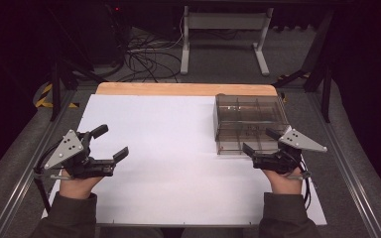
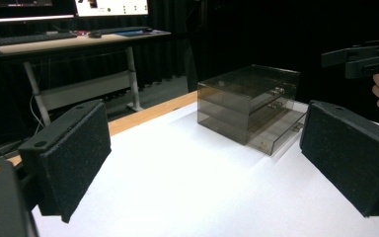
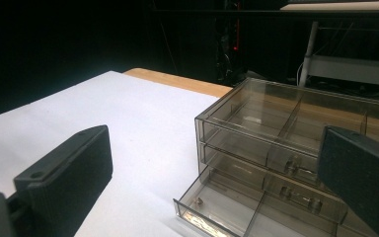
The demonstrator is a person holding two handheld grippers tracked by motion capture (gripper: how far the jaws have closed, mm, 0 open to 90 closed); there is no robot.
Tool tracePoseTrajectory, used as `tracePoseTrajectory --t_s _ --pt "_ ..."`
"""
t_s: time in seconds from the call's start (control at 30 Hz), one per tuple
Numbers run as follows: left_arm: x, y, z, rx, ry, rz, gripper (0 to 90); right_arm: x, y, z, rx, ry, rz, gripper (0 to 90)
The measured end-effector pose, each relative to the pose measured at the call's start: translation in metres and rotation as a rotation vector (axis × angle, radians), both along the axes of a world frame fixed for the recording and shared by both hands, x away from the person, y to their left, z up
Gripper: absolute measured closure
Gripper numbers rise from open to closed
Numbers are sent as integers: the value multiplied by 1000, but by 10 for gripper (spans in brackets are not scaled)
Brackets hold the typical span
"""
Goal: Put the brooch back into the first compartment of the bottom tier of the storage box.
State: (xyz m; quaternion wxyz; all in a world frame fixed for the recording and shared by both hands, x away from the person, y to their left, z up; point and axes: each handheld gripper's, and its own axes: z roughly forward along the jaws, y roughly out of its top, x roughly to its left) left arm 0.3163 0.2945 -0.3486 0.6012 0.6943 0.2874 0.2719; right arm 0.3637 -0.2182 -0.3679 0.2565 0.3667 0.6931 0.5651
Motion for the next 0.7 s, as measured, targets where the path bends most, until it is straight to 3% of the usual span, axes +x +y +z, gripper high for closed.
tracePoseTrajectory --t_s 0.43,0.7 --pt "-5 20 -10 -3 14 18 61 -1 -3 -1 12 -7 -7 15" --pt "-4 23 -14 4 33 8 61 0 -2 -2 6 -2 -7 15"
